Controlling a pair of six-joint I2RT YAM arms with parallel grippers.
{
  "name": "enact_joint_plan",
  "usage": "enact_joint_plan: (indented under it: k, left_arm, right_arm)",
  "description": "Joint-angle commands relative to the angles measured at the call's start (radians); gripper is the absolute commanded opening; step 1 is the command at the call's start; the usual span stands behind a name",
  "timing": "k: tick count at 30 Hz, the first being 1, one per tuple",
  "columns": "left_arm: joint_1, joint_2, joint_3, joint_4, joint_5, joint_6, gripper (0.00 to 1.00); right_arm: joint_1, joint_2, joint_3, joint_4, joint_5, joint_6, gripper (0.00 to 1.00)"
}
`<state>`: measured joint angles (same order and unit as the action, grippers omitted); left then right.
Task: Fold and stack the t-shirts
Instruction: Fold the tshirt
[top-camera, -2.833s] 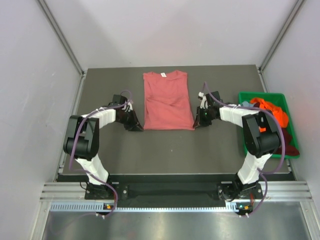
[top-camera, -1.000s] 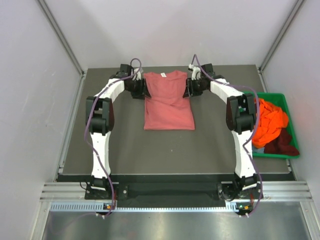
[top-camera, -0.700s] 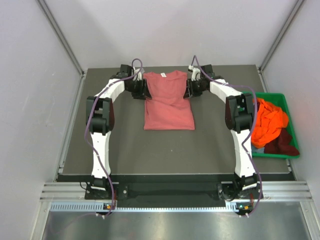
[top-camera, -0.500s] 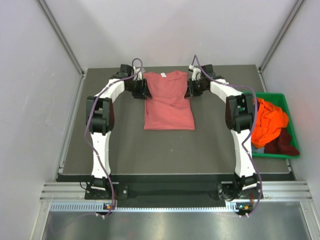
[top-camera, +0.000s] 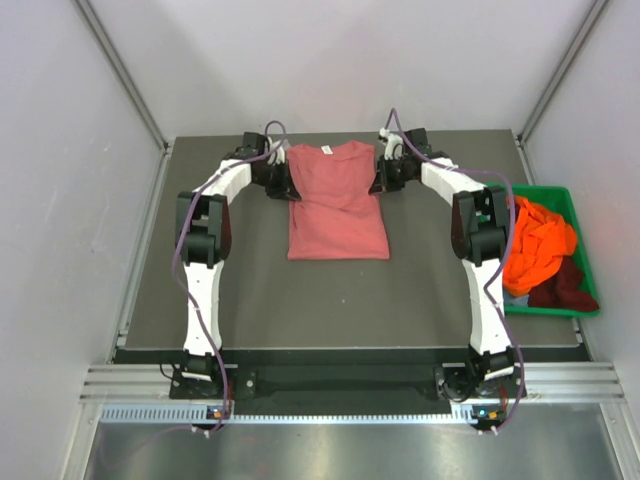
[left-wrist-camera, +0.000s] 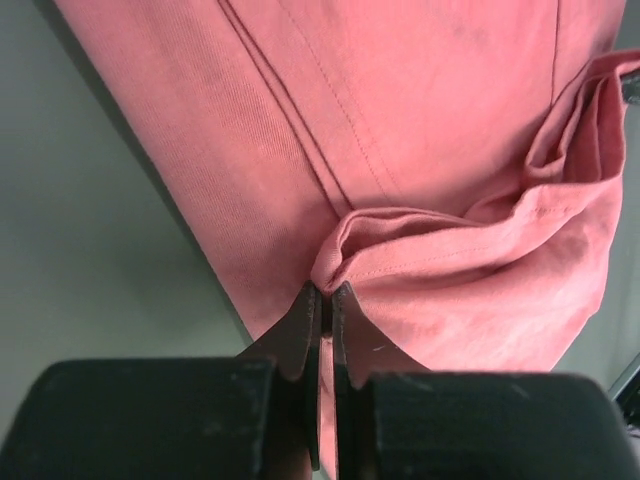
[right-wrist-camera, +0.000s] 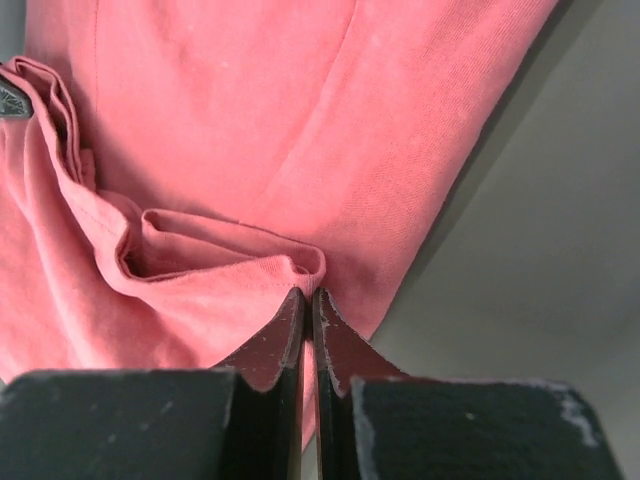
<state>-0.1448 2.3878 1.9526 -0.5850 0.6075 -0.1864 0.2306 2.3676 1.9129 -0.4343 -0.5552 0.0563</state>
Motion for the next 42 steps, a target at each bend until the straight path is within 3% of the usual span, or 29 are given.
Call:
enact_joint_plan:
  k: [1,11,16,17,18,21,22,24,28,31,37,42]
  left_arm:
    - [0.007,-0.027,0.048,0.036,-0.031,-0.036,0.0]
    - [0.007,-0.107,0.017,0.014,-0.255,-0.127,0.0]
    - [0.007,-0.111,0.017,0.036,-0.219,-0.145,0.0]
    - [0.007,-0.111,0.019,0.036,-0.215,-0.15,0.04]
    - [0.007,-0.114,0.017,0.036,-0.206,-0.153,0.27]
    - [0.008,-0.13,0.002,0.039,-0.198,-0.144,0.52]
    - [0.01,-0.134,-0.001,0.034,-0.206,-0.139,0.56]
    - [0.023,-0.153,-0.014,0.025,-0.21,-0.137,0.57]
    - [0.051,-0.191,-0.053,-0.012,-0.21,-0.151,0.49]
    - [0.07,-0.258,-0.142,-0.024,-0.203,-0.166,0.47]
    - [0.068,-0.417,-0.444,0.137,0.0,-0.248,0.43]
    - [0.063,-0.463,-0.578,0.149,-0.017,-0.245,0.45]
  right_arm:
    - [-0.017,-0.002,0.008,0.101,-0.005,0.019,0.0]
    - [-0.016,-0.096,-0.127,0.233,0.1,0.077,0.0]
    - [-0.016,-0.097,-0.147,0.281,0.103,0.099,0.0]
    - [-0.013,-0.102,-0.164,0.295,0.1,0.103,0.0]
    - [-0.014,-0.103,-0.17,0.308,0.1,0.108,0.0]
    - [-0.013,-0.093,-0.161,0.321,0.092,0.12,0.0]
    - [-0.013,-0.085,-0.154,0.316,0.086,0.12,0.0]
    - [-0.011,-0.071,-0.134,0.296,0.086,0.119,0.0]
    - [-0.013,-0.07,-0.133,0.287,0.107,0.12,0.01]
    - [-0.013,-0.079,-0.133,0.281,0.118,0.128,0.01]
    - [-0.011,-0.056,-0.108,0.244,0.136,0.139,0.01]
    - [-0.014,-0.048,-0.115,0.241,0.152,0.158,0.0]
